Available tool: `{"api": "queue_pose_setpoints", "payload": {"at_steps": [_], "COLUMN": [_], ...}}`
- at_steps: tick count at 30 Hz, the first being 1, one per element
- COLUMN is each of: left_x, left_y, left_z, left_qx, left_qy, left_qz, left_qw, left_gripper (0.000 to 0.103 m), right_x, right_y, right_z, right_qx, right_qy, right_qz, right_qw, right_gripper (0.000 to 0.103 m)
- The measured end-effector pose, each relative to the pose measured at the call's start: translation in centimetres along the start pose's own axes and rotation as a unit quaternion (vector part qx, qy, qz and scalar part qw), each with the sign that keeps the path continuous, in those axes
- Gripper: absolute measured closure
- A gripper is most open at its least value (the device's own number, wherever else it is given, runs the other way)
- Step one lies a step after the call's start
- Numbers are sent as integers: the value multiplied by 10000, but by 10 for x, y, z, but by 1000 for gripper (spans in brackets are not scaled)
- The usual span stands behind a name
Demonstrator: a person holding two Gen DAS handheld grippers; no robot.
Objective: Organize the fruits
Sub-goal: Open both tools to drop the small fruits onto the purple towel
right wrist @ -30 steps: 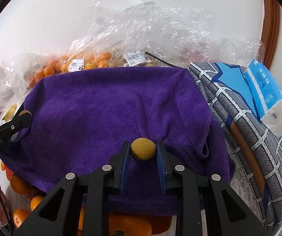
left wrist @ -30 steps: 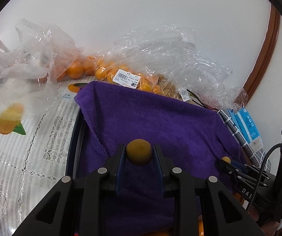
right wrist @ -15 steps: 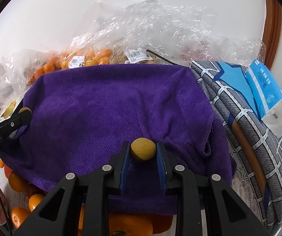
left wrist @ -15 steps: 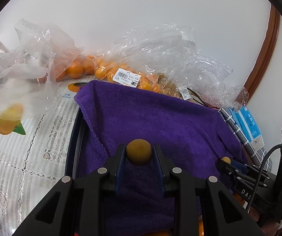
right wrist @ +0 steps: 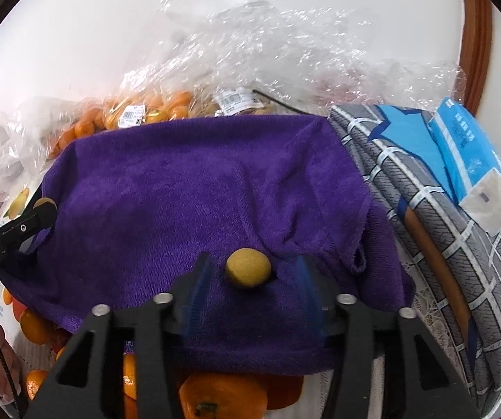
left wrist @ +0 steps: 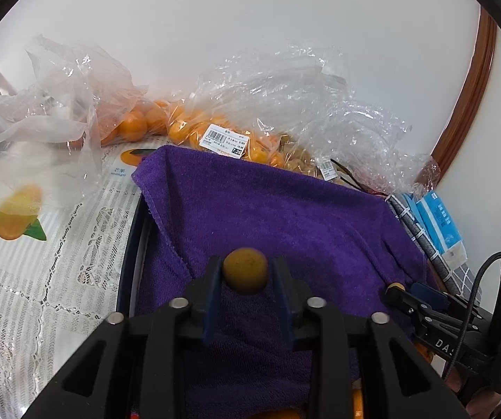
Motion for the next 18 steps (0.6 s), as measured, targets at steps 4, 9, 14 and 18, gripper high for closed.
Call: {"api": "queue_pose_setpoints", "payload": {"at_steps": [4,9,14,18], "left_x": [3,4,7,8], "left_y": [-1,-2,1,3], "left_z": [9,15,23,23], "left_qx": [-21,-2,77,-88], "left_qy": [-229,-355,-535,-466], "left_qz": [-31,-40,16,124], "left_qw": [9997,9994,9985,9988], "left_gripper": [56,55,55,55], "right_x": [2,3,4,-5], "right_y": [0,3,-1,-8], "right_z": [10,25,41,52], "right_qx": [-10,-244,-135,55], "right_qy": [-164,-469,-642,-577], "right_qz": [-32,65,-120,-322], "right_qw": [9999,9986,9978,9978], "right_gripper": [40,38,38,38]}}
Point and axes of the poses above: each gripper's, at about its wrist camera, not at the fingertips, and z roughly against the way its jaws point, y to its left, x to its top, the point moved 6 cm from there along -z, roughly the way its jaws point, and after that the axes turned 7 degrees about x, right-handed, at the moved point
